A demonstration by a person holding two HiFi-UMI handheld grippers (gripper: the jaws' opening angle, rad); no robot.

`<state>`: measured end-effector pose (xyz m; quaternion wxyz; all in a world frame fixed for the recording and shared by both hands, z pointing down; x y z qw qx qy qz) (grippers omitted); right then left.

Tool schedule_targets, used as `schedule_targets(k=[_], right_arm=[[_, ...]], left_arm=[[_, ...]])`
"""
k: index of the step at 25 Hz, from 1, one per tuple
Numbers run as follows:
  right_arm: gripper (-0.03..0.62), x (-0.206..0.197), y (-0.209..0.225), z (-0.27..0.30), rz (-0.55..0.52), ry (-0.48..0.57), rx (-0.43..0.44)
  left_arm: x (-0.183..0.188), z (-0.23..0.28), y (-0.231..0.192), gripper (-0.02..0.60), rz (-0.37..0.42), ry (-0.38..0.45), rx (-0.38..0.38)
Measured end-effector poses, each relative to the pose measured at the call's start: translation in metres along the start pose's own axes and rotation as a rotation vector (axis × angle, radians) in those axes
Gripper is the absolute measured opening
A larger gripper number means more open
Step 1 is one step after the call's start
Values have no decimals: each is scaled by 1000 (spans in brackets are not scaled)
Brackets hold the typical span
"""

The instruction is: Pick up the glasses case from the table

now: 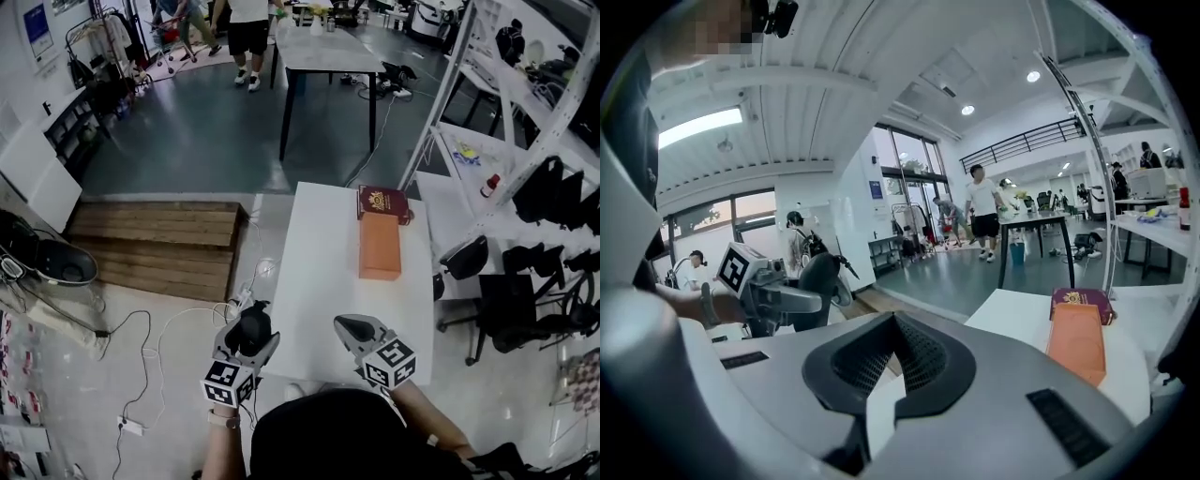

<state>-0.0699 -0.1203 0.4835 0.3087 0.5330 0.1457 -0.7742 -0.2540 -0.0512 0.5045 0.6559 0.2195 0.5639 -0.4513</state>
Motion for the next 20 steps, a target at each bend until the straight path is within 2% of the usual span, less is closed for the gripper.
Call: schedule_targets(k=[20], right_arm=[[28,-6,20,-13,40,4,-36]], left_arm=[[-2,18,11,360,-7,-22,-35]])
Point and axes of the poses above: the fingertips, and each gripper's own axes: z forward along the fingers, y to its right, x out of its top, the point moved 3 cm from there along -z, backward along the fingers, and after that the axes turned 14 degrees about -x, right-handed, at the moved point
